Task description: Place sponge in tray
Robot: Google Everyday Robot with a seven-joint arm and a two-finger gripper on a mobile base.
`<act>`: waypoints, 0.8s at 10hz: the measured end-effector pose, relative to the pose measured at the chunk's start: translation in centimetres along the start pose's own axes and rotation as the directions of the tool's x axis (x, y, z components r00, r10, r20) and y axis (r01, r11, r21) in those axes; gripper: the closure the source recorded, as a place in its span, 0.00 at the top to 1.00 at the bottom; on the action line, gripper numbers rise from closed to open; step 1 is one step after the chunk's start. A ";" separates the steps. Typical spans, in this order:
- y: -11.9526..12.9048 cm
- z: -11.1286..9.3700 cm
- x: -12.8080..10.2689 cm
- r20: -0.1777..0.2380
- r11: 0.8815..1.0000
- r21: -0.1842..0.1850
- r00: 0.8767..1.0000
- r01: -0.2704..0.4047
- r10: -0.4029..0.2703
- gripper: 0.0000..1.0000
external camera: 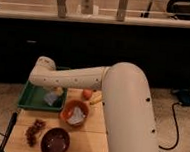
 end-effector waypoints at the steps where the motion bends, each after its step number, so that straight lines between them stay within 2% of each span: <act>1: -0.2 -0.1 0.0 0.007 1.000 0.012 1.000 0.002 -0.002 0.22; 4: -1.2 -0.6 0.1 0.030 0.999 0.031 0.999 0.020 -0.021 0.52; 6: -2.1 -0.5 0.1 0.070 0.999 0.035 0.997 0.027 -0.029 0.74; 8: -2.7 -0.3 0.4 0.111 0.999 0.027 0.993 0.026 -0.029 0.80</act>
